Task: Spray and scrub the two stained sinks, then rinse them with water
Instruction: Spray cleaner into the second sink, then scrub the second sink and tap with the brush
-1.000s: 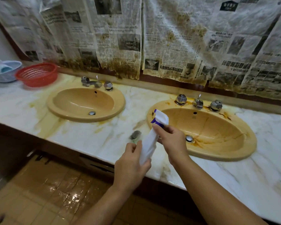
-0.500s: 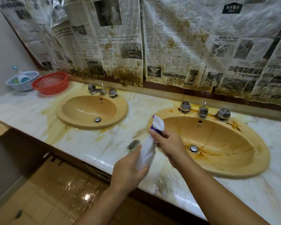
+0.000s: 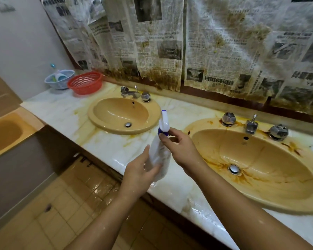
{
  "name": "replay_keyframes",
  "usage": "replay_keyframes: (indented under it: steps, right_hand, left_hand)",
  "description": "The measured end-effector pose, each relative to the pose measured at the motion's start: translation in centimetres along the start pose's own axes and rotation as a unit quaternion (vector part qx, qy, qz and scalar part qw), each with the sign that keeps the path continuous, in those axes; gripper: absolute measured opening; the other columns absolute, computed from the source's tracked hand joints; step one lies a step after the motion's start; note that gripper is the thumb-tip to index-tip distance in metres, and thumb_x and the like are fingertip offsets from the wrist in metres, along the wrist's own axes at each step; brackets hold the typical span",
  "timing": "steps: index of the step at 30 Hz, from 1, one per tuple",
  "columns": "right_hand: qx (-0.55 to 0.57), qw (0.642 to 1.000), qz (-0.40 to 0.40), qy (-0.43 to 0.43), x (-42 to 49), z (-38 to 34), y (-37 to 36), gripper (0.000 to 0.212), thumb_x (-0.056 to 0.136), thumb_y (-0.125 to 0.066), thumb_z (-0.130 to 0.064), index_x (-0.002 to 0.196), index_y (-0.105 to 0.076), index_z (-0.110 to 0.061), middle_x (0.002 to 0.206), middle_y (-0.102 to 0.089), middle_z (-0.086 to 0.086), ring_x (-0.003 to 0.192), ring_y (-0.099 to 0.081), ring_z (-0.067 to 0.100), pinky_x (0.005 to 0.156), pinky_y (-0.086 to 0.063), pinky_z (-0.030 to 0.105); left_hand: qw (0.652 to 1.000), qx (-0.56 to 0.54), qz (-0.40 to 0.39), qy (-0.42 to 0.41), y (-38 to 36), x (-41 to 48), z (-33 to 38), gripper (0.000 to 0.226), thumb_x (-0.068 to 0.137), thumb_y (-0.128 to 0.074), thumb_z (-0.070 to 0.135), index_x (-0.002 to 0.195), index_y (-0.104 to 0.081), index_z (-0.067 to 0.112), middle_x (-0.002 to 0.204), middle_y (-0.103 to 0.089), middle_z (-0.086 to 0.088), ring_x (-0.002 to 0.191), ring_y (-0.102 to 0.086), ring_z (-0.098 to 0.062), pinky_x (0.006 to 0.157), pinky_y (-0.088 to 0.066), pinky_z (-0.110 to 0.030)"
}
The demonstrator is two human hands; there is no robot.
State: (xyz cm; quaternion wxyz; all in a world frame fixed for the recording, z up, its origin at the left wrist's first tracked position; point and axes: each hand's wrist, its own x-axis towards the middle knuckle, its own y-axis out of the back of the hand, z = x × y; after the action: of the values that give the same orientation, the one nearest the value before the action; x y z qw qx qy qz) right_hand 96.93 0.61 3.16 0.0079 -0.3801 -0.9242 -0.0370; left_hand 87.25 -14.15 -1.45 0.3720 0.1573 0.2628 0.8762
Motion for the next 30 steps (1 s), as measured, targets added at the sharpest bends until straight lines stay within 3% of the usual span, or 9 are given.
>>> replay_keyframes:
  steps: [3,7,13,16,21,24,30]
  right_hand:
    - [0.006,0.999,-0.031,0.016,0.1,0.3,-1.0,0.032,0.099,-0.068,-0.033,0.131,-0.067,-0.034,0.125,-0.069,-0.012,0.109,-0.066,0.006,0.094,-0.054,0.027]
    - [-0.007,0.999,-0.044,0.031,0.4,0.8,-1.9,0.037,0.101,-0.065,-0.022,0.137,-0.064,-0.034,0.125,-0.069,-0.021,0.111,-0.064,0.001,0.090,-0.054,0.018]
    - [-0.066,0.995,0.048,-0.064,1.3,4.4,-3.5,0.028,0.101,-0.064,-0.023,0.128,-0.069,-0.028,0.118,-0.070,-0.015,0.094,-0.064,-0.008,0.072,-0.048,0.007]
    - [-0.137,0.979,0.099,-0.116,1.2,7.2,-4.9,0.021,0.100,-0.063,-0.026,0.118,-0.071,-0.030,0.110,-0.070,-0.018,0.094,-0.065,-0.004,0.079,-0.047,0.015]
    - [-0.173,0.938,0.205,-0.220,0.1,10.3,-7.2,0.024,0.101,-0.059,-0.039,0.122,-0.060,-0.027,0.098,-0.065,-0.006,0.088,-0.063,0.009,0.070,-0.051,0.027]
    - [-0.207,0.918,0.203,-0.270,0.0,12.2,-8.4,0.030,0.100,-0.059,-0.041,0.125,-0.058,-0.024,0.099,-0.064,-0.004,0.089,-0.063,0.013,0.076,-0.053,0.032]
    - [-0.337,0.884,0.194,-0.259,0.9,13.6,-10.1,0.046,0.095,-0.059,-0.054,0.131,-0.066,-0.025,0.120,-0.066,0.000,0.107,-0.065,0.020,0.083,-0.050,0.031]
  left_hand:
    - [1.000,-0.017,-0.010,-0.005,0.8,0.8,0.3,0.076,0.082,-0.070,0.038,0.150,-0.038,0.051,0.121,-0.067,0.020,0.111,-0.064,-0.002,0.089,-0.058,-0.033]
    - [1.000,-0.019,0.000,-0.001,1.8,2.6,-0.7,0.057,0.076,-0.073,0.034,0.130,-0.057,0.046,0.113,-0.065,0.019,0.106,-0.062,-0.001,0.091,-0.057,-0.037]
    - [1.000,-0.025,-0.016,0.008,3.3,6.7,-5.0,0.058,0.080,-0.077,0.033,0.133,-0.053,0.040,0.117,-0.058,0.020,0.109,-0.057,0.000,0.092,-0.056,-0.039]
    - [0.999,-0.026,-0.038,0.001,3.7,8.3,-7.3,0.062,0.077,-0.077,0.036,0.133,-0.050,0.040,0.119,-0.054,0.019,0.112,-0.055,-0.001,0.091,-0.057,-0.040]
    - [0.996,-0.028,-0.081,-0.012,4.1,9.8,-10.2,0.064,0.074,-0.077,0.038,0.131,-0.049,0.037,0.118,-0.053,0.016,0.111,-0.053,-0.001,0.090,-0.057,-0.043]
    - [0.994,-0.016,-0.105,-0.032,4.4,10.3,-11.0,0.067,0.072,-0.074,0.044,0.133,-0.047,0.033,0.119,-0.052,0.014,0.112,-0.052,-0.003,0.089,-0.057,-0.044]
    - [0.989,-0.002,-0.138,-0.049,4.7,10.8,-11.7,0.065,0.074,-0.075,0.043,0.130,-0.044,0.032,0.118,-0.050,0.011,0.109,-0.053,-0.008,0.085,-0.058,-0.046]
